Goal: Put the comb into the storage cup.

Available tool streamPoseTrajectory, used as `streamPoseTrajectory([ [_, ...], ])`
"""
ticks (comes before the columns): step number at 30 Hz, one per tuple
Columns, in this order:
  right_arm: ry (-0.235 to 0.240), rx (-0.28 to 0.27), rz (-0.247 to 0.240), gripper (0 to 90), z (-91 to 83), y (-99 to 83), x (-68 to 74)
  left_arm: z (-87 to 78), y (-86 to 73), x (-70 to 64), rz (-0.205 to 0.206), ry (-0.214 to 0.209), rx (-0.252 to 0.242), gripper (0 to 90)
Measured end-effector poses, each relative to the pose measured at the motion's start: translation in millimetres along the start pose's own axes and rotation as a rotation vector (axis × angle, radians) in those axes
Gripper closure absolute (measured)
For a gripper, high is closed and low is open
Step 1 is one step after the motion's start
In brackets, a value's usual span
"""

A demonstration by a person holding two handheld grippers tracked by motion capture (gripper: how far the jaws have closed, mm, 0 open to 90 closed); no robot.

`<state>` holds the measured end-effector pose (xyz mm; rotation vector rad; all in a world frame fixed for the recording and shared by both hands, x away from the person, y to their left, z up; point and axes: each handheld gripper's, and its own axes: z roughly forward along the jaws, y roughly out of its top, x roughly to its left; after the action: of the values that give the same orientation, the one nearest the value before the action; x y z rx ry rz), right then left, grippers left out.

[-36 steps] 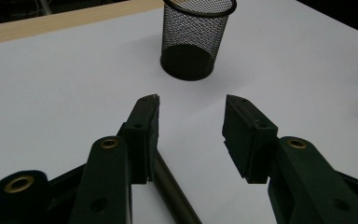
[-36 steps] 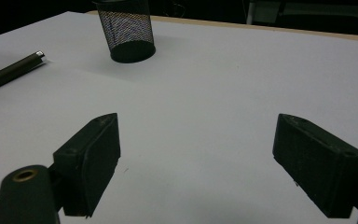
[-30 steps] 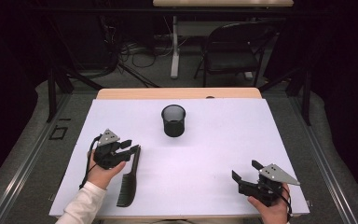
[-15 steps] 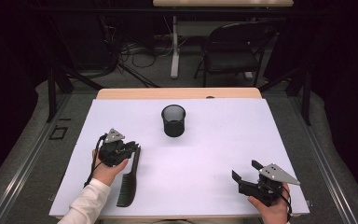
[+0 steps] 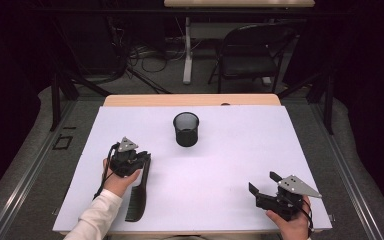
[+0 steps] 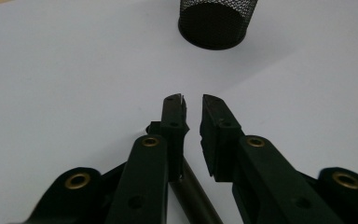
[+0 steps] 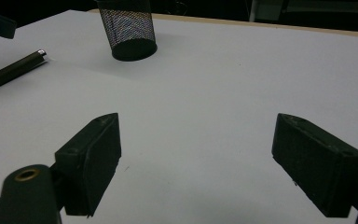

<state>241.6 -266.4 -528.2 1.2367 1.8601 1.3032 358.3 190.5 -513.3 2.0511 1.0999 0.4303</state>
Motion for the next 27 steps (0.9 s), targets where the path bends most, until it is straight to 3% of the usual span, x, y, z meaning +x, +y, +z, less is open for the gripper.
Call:
streamPoseTrajectory([
  [9,0.002,0.012,0.000,15.6,-0.1,0.1,-0.2,11.3,-1.0,1.4,0.003,-0.004,0.042,90.0],
  [27,0.004,0.013,0.007,15.7,1.0,-0.5,-1.2,28.7,-4.0,-0.4,0.020,0.005,0.109,90.0],
])
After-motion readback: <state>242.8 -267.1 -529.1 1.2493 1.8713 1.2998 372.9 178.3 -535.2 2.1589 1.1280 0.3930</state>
